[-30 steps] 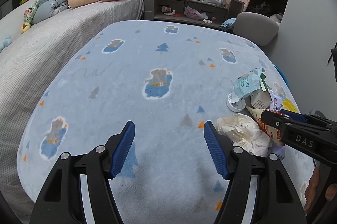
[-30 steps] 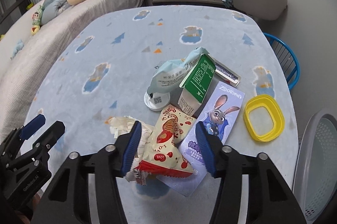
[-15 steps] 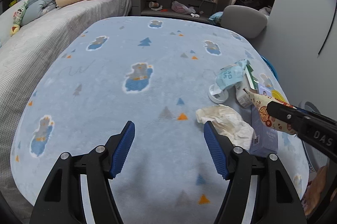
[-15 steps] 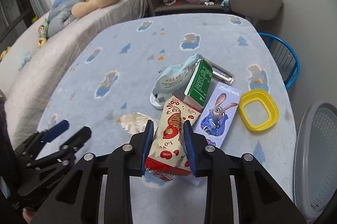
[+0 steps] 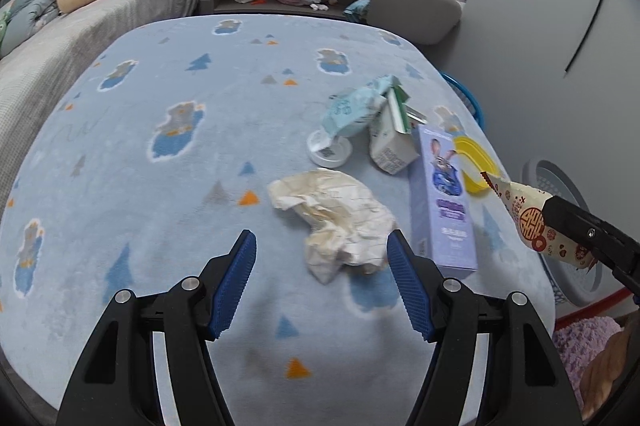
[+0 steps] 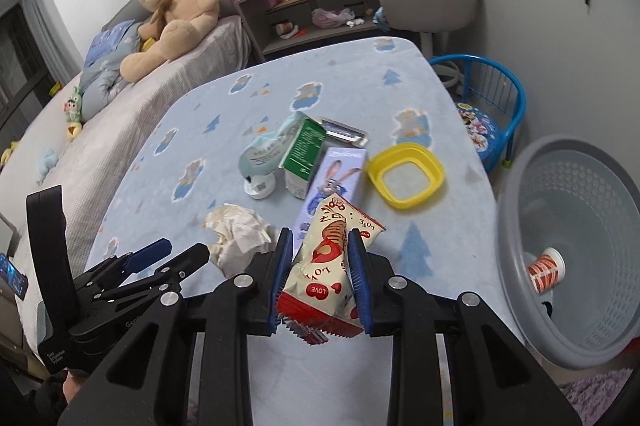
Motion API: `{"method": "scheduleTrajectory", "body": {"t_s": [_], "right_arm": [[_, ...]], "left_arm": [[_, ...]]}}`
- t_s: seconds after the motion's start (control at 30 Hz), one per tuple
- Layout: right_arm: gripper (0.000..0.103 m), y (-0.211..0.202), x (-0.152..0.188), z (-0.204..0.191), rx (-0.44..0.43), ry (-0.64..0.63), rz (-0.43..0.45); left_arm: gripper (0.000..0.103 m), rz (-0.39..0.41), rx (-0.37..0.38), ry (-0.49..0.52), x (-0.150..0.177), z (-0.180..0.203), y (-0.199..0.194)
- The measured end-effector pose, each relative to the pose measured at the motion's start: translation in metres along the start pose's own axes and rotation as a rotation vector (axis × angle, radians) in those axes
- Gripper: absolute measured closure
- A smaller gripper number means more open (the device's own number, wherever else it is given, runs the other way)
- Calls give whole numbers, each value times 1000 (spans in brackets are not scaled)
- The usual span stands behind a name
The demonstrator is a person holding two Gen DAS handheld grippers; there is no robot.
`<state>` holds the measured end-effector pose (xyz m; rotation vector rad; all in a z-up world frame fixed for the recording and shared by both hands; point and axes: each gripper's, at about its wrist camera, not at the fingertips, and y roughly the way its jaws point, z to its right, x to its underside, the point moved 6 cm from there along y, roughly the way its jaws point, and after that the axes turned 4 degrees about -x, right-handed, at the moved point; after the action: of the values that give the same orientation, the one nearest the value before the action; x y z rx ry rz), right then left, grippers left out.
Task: Collect trash
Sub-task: 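Grasp the crumpled tissue paper with the left tool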
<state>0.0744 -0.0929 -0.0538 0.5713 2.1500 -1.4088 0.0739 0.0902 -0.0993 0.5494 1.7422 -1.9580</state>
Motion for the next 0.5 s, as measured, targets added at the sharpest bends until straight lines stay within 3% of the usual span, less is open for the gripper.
{"method": "scheduleTrajectory", "body": {"t_s": [0.5], "right_arm": [[75,-11,9,26,-9,56,18]], "left_arm": [[35,-36,-44,42,0,21,47]]}}
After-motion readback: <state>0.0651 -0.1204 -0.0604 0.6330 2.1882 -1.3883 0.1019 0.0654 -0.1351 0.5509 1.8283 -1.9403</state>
